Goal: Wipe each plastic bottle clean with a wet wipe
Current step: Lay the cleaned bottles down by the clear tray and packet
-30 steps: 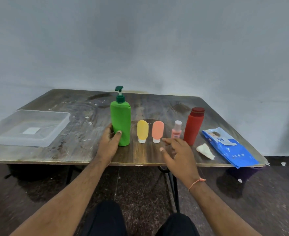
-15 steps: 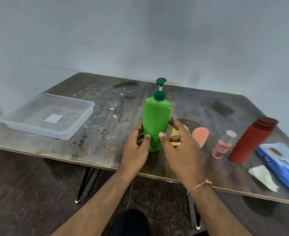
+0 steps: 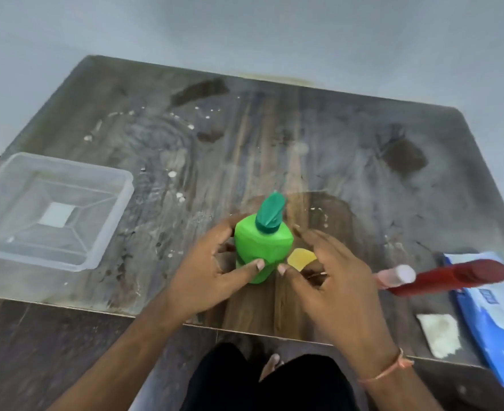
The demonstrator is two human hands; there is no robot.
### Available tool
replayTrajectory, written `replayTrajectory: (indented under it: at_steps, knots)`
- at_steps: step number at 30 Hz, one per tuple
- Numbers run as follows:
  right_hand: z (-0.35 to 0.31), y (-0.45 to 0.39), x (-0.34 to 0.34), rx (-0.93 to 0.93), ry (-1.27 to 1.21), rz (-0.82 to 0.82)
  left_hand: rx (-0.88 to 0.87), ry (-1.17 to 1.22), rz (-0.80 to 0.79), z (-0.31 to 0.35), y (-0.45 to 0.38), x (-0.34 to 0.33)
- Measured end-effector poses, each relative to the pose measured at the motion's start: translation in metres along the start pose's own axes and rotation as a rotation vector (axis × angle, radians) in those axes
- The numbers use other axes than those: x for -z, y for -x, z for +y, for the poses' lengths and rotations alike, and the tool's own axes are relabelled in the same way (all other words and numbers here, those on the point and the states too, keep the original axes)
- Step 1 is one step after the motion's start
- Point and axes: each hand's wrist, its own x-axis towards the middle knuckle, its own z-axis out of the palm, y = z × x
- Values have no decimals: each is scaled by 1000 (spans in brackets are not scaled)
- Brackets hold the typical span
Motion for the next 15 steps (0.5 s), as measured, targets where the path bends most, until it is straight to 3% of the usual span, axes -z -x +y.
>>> replayTrajectory:
  at_steps: [4,9,12,15]
  knots:
    - [6,-9,30,-94,133,-207,122,-163,-113,31,-18,18]
    - [12,-18,39,-194,180,-338,220,-366,-234,68,-37,33]
    - [6,-18,38,-266,144,-369,267,-452,-259,84,-37,41]
    - [-1,-18,39,-298,126,-373,305,-460,-173,96,-29,55]
